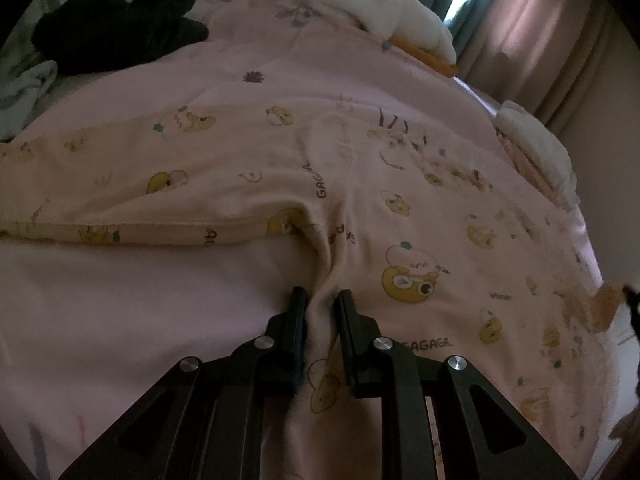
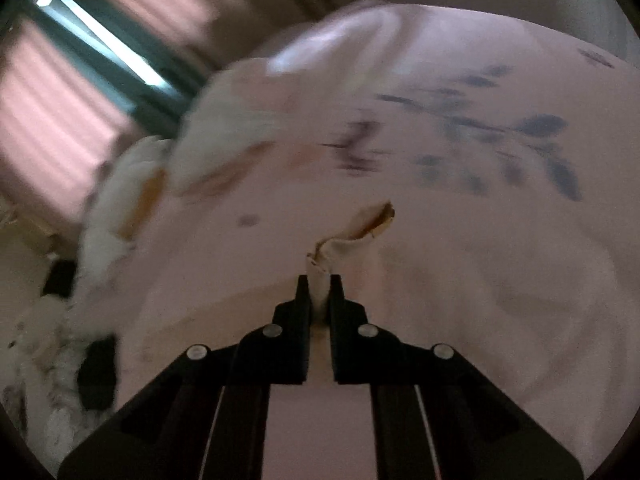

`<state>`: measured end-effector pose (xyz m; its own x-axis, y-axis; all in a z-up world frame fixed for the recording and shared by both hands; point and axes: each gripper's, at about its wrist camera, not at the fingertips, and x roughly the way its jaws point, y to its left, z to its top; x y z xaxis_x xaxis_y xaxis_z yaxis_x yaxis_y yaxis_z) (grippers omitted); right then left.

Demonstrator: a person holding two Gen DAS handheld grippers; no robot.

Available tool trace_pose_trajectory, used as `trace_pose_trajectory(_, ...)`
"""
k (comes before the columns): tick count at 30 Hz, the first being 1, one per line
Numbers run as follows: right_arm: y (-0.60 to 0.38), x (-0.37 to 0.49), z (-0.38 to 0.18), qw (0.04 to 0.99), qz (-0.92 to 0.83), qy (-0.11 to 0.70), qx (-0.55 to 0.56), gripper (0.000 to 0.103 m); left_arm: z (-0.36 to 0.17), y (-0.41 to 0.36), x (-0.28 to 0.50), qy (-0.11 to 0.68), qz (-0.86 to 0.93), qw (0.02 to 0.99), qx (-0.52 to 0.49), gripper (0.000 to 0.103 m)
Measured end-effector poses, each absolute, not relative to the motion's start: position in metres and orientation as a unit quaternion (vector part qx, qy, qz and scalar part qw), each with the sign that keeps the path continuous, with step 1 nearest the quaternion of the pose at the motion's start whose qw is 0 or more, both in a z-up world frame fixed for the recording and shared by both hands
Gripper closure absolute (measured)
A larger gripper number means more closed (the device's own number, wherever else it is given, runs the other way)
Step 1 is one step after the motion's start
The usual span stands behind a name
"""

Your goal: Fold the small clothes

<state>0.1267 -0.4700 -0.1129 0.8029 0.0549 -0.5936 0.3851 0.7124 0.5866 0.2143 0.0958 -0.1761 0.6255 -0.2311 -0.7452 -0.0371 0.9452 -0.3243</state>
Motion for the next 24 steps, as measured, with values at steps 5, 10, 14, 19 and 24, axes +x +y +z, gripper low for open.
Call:
trace_pose_trajectory(5,-0.37,0.179,-0.079,0.893,0.023,0.291,0.342,0.095,-0.179,0.103,0.215,0.424,-0.067,0.884,-0.185,0.086)
trace_pose_trajectory(10,-0.252,0.241,-0.073,0.892,0.124,0.317,0.298,0.095,-0.186,0.119,0.215,0.416,-0.087,0.87,-0.249,0.087)
trace_pose_trajectory(14,-0.158,0.279,-0.091,0.88,0.179,0.36,0.253,0.095,-0.186,0.115,0.215,0.415,-0.084,0.872,-0.244,0.088)
trace_pose_trajectory(19,-0.071,0.306,-0.124,0.864,0.209,0.413,0.197,0.095,-0.186,0.113,0.217,0.414,-0.084,0.873,-0.244,0.088)
trace_pose_trajectory(24,-0.023,0.326,-0.159,0.849,0.206,0.463,0.148,0.094,-0.188,0.114,0.217,0.413,-0.085,0.873,-0.246,0.088)
